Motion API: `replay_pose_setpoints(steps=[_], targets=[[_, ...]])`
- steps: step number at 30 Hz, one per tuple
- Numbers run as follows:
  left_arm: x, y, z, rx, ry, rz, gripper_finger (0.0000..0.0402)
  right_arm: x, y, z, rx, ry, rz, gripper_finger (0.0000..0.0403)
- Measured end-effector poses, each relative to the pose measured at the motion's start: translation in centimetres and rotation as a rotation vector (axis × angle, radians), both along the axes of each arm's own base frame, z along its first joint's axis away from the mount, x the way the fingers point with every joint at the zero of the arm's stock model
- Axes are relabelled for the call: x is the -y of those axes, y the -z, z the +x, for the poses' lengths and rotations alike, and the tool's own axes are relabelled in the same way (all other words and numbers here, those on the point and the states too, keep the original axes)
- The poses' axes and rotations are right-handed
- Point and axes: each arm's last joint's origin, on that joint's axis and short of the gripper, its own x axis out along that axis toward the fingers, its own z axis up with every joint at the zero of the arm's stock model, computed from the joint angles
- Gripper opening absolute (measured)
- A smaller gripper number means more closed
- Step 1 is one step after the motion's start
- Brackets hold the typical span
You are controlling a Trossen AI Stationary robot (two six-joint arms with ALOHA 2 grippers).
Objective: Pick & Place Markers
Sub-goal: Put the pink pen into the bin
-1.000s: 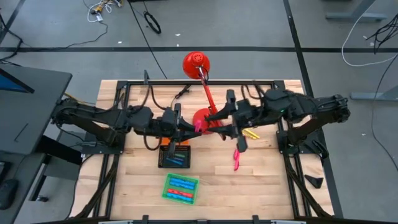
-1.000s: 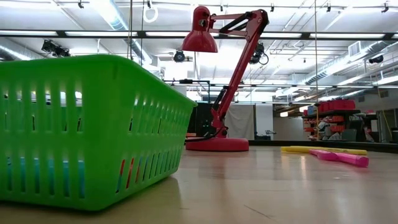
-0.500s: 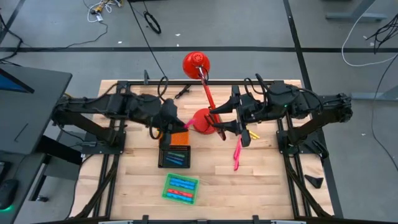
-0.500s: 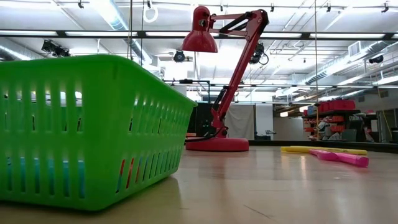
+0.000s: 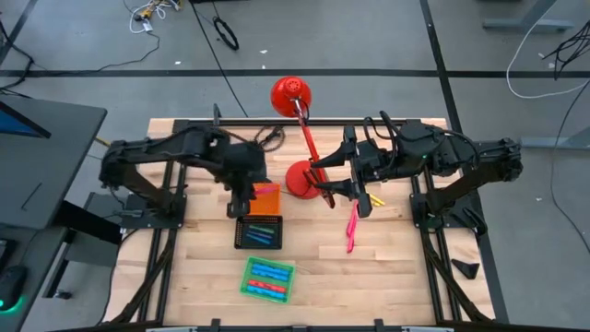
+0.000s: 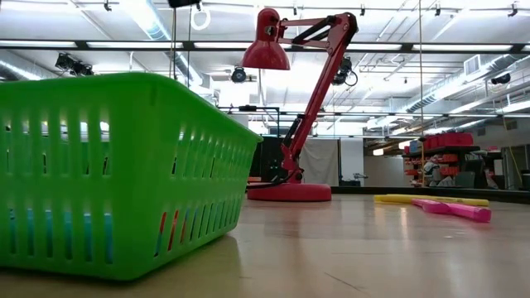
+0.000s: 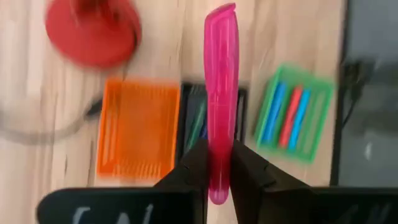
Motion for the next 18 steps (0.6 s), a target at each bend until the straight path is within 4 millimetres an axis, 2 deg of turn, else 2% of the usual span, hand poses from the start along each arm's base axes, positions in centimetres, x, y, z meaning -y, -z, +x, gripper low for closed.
replay_pose_setpoints(steps=[5, 15, 18], targets=[[0.1, 1.9, 0.9, -0.212, 0.035, 0.017, 0.0041, 0.1, 0.0, 0.0, 0.0, 0.002, -0.001, 0.02], [0.5, 2.1, 1.2, -0.218, 0.042, 0.014, 0.0041, 0.2, 0.1, 0.0, -0.013, 0.008, -0.005, 0.02], [1.2, 3.0, 1.4, -0.22, 0.054, 0.055, 0.0041, 0.2, 0.2, 0.0, -0.016, 0.009, -0.006, 0.02]])
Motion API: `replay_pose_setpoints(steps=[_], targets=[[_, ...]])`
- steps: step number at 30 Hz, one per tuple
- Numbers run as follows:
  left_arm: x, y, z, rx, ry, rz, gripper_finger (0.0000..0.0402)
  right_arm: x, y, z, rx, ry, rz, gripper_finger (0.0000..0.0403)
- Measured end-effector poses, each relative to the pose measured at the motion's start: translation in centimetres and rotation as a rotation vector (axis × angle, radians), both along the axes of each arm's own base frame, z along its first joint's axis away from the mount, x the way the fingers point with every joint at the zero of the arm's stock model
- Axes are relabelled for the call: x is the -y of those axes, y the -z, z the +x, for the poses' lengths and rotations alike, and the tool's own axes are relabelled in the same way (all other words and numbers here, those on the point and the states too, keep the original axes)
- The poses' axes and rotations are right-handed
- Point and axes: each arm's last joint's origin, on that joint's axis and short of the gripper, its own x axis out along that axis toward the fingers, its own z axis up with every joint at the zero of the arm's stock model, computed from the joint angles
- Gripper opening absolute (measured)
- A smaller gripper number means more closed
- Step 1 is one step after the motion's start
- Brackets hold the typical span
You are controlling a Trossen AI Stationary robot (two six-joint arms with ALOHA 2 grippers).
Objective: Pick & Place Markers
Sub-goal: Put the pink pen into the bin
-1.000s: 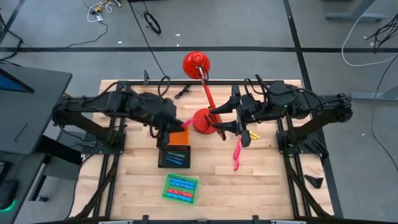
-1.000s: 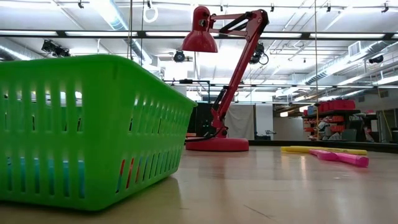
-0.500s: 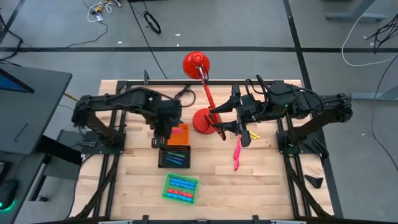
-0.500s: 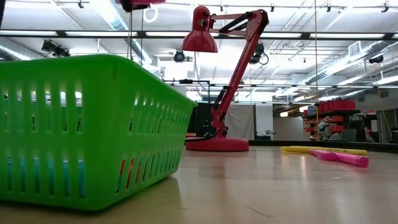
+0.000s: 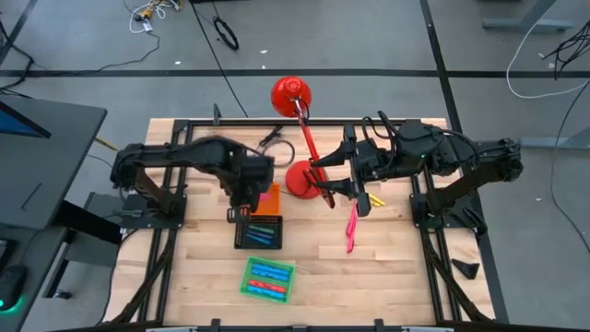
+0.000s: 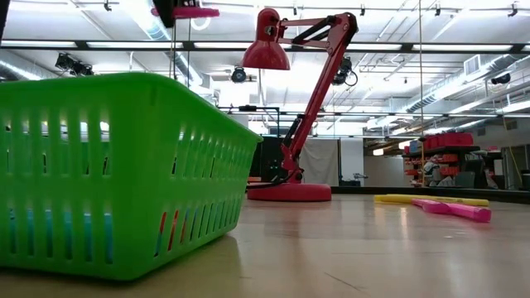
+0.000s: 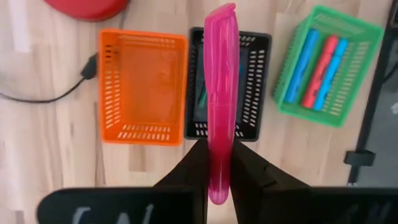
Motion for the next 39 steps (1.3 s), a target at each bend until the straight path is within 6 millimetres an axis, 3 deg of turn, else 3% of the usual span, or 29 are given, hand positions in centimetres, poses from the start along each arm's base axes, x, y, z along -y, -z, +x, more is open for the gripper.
replay_pose_setpoints(steps=[7, 14, 30, 39], targets=[[1.6, 4.8, 1.2, -0.016, 0.018, 0.035, 0.0041, 0.0, 0.0, 0.0, -0.001, 0.0, 0.0, 0.02], [2.4, 9.2, 1.1, -0.059, 0.006, 0.083, 0.0041, 0.0, 0.1, 0.0, -0.007, 0.0, -0.001, 0.02], [4.3, 16.1, 0.7, -0.04, 0.033, 0.126, 0.0041, 0.0, 0.3, 0.0, -0.03, 0.0, -0.003, 0.02], [4.8, 19.6, 2.5, -0.06, 0.072, 0.098, 0.0041, 0.0, 0.4, 0.0, -0.038, 0.0, -0.005, 0.02]])
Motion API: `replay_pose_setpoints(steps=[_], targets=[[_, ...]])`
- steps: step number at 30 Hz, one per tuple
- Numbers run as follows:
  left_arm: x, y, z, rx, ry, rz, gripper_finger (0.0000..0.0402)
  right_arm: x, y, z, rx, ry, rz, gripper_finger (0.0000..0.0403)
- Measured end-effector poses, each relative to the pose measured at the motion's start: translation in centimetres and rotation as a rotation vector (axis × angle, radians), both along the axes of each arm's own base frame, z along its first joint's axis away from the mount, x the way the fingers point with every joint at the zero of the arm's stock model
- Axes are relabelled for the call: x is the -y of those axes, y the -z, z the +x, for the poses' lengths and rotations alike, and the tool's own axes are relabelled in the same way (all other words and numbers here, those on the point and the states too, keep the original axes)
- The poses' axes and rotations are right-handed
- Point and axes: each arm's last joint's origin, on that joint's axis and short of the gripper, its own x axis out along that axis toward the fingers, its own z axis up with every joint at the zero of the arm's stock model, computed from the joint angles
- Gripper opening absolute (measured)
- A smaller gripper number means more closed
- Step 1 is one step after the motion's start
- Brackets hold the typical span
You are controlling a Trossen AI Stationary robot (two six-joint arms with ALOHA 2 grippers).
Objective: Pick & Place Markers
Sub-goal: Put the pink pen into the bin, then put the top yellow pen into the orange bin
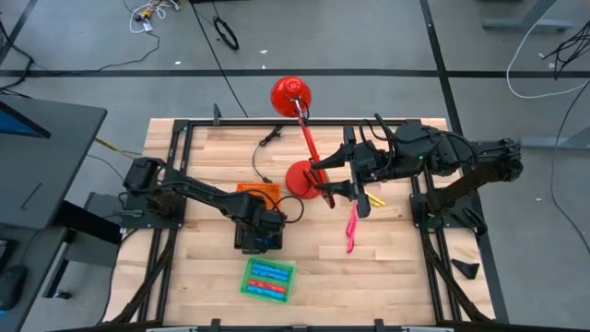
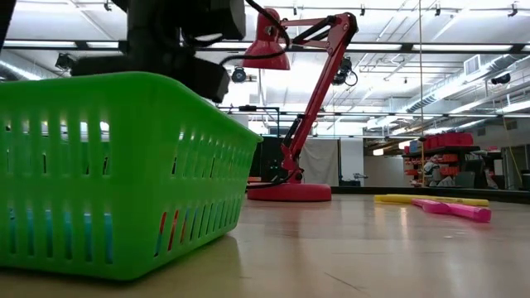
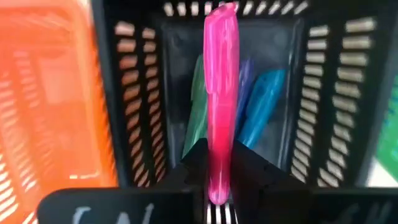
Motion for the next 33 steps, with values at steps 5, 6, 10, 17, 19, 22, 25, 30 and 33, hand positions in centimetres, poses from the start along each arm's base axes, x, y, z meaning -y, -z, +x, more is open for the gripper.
replay_pose_setpoints(steps=[5, 6, 10, 17, 19, 22, 25, 30, 33], targets=[[0.1, 1.5, 0.4, -0.035, 0.028, 0.005, 0.0041, 0.0, 0.1, 0.0, -0.009, 0.0, -0.002, 0.02], [0.2, 1.7, 0.5, -0.042, 0.04, 0.006, 0.0041, 0.0, 0.1, 0.0, -0.01, 0.0, -0.002, 0.02], [0.3, 2.2, 0.7, -0.05, 0.051, -0.034, 0.0041, 0.0, 0.1, 0.0, -0.014, 0.0, -0.003, 0.02], [0.2, 2.1, 0.4, -0.073, 0.041, -0.034, 0.0102, 0.0, 0.2, 0.0, -0.025, 0.0, -0.004, 0.02], [0.2, 2.1, 0.3, -0.082, 0.038, -0.033, 0.0121, 0.0, 0.4, 0.0, -0.038, 0.0, -0.007, 0.02], [0.2, 1.9, 0.2, -0.082, 0.04, -0.032, 0.0146, 0.0, 0.5, -0.1, -0.051, 0.0, -0.01, 0.02], [0.2, 1.3, 0.4, -0.063, 0.059, -0.034, 0.017, 0.0, 0.6, -0.1, -0.058, 0.0, -0.012, 0.02], [-0.3, -1.2, 0.3, -0.022, 0.042, -0.043, 0.0214, 0.0, 0.6, -0.1, -0.059, 0.0, -0.012, 0.02], [-0.5, -3.7, -0.2, 0.041, 0.012, -0.056, 0.0232, 0.1, 0.7, -0.3, -0.083, 0.0, -0.017, 0.02]])
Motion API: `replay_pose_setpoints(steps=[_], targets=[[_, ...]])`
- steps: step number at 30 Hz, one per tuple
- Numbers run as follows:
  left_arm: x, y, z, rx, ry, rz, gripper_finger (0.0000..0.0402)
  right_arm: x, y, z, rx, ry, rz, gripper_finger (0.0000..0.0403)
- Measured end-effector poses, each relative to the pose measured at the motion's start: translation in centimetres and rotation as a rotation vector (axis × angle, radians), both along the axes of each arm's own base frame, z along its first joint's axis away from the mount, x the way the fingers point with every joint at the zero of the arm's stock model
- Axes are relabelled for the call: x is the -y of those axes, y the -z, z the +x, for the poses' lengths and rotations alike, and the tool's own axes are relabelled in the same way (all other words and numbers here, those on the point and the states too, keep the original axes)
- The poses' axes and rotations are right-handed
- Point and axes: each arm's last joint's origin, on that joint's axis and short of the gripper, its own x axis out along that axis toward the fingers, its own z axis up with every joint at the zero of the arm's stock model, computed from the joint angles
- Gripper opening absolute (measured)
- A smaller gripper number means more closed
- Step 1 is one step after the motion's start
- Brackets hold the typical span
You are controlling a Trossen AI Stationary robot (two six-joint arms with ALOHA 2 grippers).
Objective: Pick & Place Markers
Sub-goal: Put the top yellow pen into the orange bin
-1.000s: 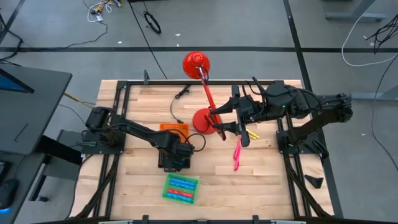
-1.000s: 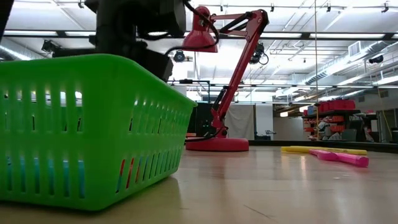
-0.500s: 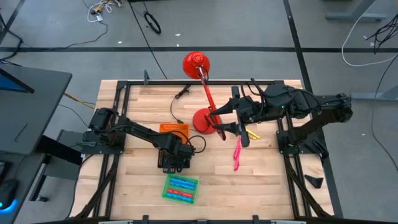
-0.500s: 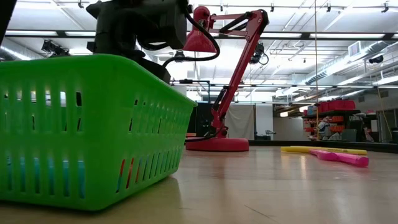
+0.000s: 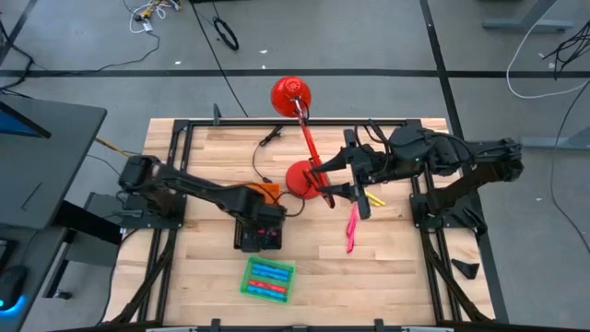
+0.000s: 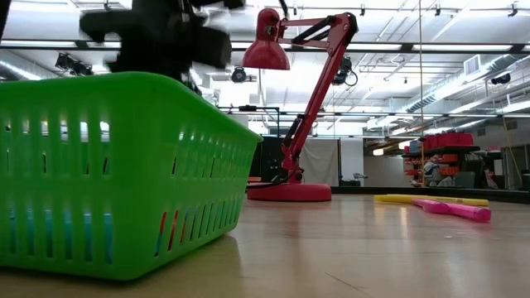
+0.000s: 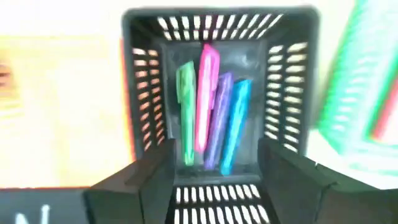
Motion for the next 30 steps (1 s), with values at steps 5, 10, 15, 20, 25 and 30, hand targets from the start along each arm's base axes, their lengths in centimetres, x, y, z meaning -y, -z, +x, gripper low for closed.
replay_pose_setpoints(steps=[5, 10, 15, 20, 25, 30], targets=[[-0.3, -5.2, -1.5, 0.26, -0.08, 0.024, 0.0235, 0.3, -0.2, -1.1, -0.03, 0.016, 0.057, 0.02], [-0.4, -9.8, -3.2, 0.534, -0.151, 0.057, 0.0224, 0.7, -0.6, -2.8, -0.055, 0.022, 0.072, 0.02], [-0.7, -13.5, -4.9, 0.772, -0.245, 0.082, 0.0223, 1.1, -0.7, -5.0, -0.119, 0.045, 0.106, 0.0199], [-0.6, -16.1, -6.2, 0.958, -0.313, 0.091, 0.0237, 1.8, -0.2, -6.9, -0.209, 0.154, 0.117, 0.0199], [-0.3, -18.2, -6.6, 1.125, -0.303, 0.072, 0.0247, 2.0, 0.4, -8.0, -0.291, 0.183, 0.133, 0.0199], [-0.3, -19.5, -6.8, 1.229, -0.288, 0.056, 0.0248, 2.2, 1.2, -8.7, -0.395, 0.218, 0.156, 0.0199]])
